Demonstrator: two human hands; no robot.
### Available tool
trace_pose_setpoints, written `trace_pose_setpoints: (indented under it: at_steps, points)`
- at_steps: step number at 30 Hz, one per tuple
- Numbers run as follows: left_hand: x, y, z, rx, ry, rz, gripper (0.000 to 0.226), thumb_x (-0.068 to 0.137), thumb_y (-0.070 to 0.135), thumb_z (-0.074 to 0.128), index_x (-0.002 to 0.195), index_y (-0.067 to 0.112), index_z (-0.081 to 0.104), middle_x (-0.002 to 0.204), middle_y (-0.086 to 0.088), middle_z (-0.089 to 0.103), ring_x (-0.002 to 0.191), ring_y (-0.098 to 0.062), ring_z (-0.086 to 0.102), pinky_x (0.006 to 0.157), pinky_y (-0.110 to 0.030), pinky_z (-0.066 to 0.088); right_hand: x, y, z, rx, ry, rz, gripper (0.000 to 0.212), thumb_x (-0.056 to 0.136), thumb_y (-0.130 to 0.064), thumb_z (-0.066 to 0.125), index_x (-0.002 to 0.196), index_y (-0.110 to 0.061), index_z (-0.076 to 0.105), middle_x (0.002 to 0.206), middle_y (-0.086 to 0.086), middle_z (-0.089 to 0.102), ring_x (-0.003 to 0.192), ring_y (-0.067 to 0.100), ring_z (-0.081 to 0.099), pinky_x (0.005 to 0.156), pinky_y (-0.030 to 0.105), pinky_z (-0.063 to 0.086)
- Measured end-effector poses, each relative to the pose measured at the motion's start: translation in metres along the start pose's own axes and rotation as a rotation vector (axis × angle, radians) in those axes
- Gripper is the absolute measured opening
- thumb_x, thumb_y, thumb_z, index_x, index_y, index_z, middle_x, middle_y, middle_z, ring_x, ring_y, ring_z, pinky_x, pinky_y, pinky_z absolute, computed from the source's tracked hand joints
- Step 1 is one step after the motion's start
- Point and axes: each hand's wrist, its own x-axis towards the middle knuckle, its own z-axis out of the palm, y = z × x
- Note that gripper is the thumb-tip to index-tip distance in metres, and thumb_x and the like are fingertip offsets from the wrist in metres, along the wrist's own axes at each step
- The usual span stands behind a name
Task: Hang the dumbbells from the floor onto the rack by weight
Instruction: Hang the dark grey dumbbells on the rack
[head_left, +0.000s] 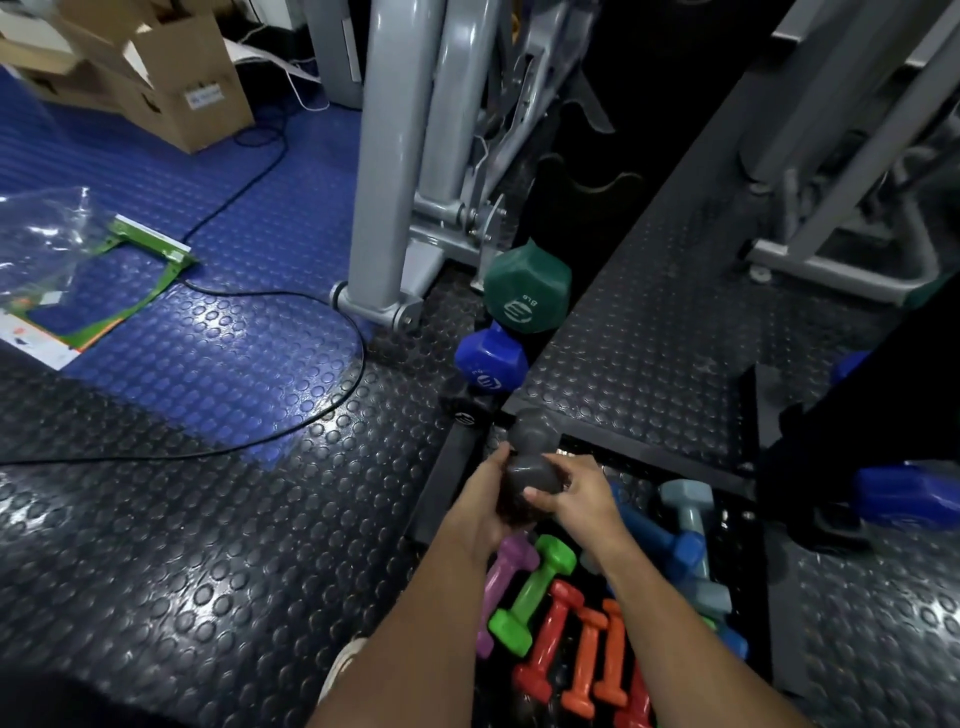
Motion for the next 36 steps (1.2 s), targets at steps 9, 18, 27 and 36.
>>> trace_pose_setpoints:
  at_steps: [9, 18, 27, 36]
  points:
    - [0.011, -0.015, 0.013, -0.005, 0.126, 0.099, 0.054, 0.079, 0.045, 0.081, 0.118, 0.01, 0.069, 0.109, -0.018, 0.074, 0.091, -0.029, 0.07, 0.067, -0.036, 0.054, 0.031, 0.013, -0.022, 0.341, -0.119, 0.172, 0.02, 0.103, -0.018, 0.06, 0.106, -0.009, 0.078, 0.092, 0.006, 0.075, 0.07, 0.01, 0.067, 0.065, 0.017, 0.052]
    - [0.024, -0.034, 0.01, -0.317, 0.192, 0.102, 0.053, 0.076, 0.033, 0.084, 0.116, 0.001, 0.068, 0.101, -0.023, 0.074, 0.078, -0.034, 0.072, 0.054, -0.036, 0.055, 0.1, 0.026, 0.005, 0.441, -0.101, 0.413, 0.053, 0.09, -0.031, 0.077, 0.135, -0.015, 0.054, 0.074, 0.008, 0.059, 0.042, 0.011, 0.044, 0.036, 0.017, 0.032]
    - [0.013, -0.05, 0.022, -0.181, 0.28, 0.289, 0.05, 0.066, 0.014, 0.094, 0.1, 0.004, 0.059, 0.087, -0.017, 0.074, 0.073, -0.029, 0.072, 0.07, -0.048, 0.063, 0.109, 0.023, -0.002, 0.254, -0.273, 0.459, 0.022, 0.081, -0.01, 0.083, 0.094, -0.006, 0.066, 0.061, 0.005, 0.046, 0.034, 0.013, 0.044, 0.034, 0.019, 0.034]
    - [-0.007, -0.022, 0.021, -0.159, 0.119, 0.167, 0.033, 0.087, 0.024, 0.074, 0.114, 0.007, 0.067, 0.096, -0.018, 0.073, 0.084, -0.032, 0.068, 0.058, -0.039, 0.057, 0.108, 0.028, -0.009, 0.299, -0.277, 0.41, 0.078, 0.063, -0.014, 0.093, 0.133, -0.019, 0.06, 0.094, 0.021, 0.066, 0.066, 0.028, 0.061, 0.051, 0.03, 0.046]
